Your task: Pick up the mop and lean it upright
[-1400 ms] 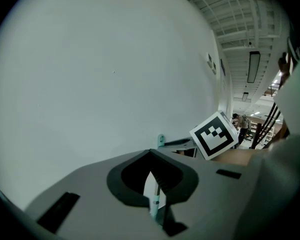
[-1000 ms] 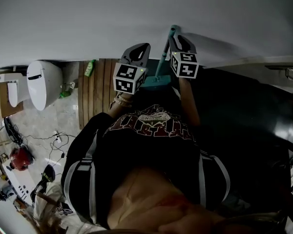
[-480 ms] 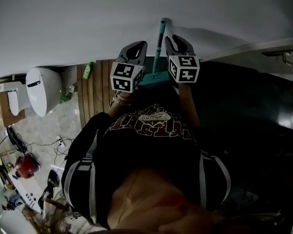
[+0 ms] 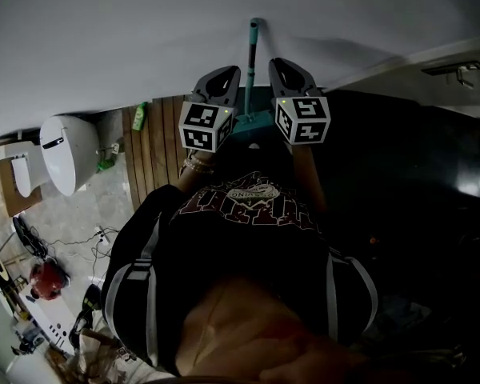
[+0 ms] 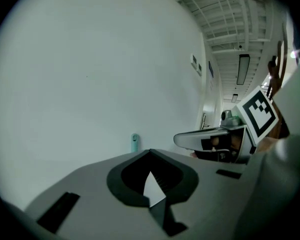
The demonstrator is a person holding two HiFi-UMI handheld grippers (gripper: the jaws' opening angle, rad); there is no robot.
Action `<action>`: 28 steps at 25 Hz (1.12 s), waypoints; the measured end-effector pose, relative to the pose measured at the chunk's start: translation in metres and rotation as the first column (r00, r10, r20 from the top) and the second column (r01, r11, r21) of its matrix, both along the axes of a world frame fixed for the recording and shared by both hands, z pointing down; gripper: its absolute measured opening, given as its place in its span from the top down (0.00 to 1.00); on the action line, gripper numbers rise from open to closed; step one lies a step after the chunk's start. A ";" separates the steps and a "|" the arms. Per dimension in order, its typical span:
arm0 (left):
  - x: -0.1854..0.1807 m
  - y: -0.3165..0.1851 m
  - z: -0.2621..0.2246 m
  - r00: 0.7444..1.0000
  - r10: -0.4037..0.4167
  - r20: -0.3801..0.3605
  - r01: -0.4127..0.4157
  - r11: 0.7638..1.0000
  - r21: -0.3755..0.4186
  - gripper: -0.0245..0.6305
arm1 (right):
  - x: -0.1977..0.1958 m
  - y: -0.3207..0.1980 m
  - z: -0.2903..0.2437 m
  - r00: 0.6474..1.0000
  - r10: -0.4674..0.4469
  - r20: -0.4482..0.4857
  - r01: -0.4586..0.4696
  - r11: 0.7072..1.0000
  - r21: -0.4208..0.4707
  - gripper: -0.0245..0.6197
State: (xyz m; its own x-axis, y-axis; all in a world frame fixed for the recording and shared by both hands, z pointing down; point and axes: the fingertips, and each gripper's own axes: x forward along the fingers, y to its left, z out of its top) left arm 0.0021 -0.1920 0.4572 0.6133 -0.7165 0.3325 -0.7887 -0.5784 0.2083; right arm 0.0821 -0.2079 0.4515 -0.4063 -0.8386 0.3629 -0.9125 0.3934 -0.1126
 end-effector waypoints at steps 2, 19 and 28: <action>0.004 0.004 -0.001 1.000 0.005 -0.002 -0.005 1.000 0.002 0.90 | 0.002 0.007 -0.001 1.000 -0.007 -0.004 0.007 1.000 0.000 0.91; 0.028 0.021 -0.007 0.999 0.047 -0.001 -0.047 0.999 0.016 0.90 | 0.015 0.045 -0.001 0.999 -0.004 0.042 0.005 1.000 -0.022 0.93; 0.035 0.028 -0.007 0.998 0.059 0.003 -0.059 0.998 0.015 0.90 | 0.019 0.055 -0.003 0.999 -0.002 0.039 0.003 1.000 -0.020 0.93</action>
State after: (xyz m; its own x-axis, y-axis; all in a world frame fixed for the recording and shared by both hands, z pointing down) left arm 0.0373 -0.1637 0.4506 0.6540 -0.6837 0.3238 -0.7534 -0.6272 0.1974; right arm 0.1016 -0.1531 0.4480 -0.4227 -0.8301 0.3637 -0.9062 0.3929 -0.1564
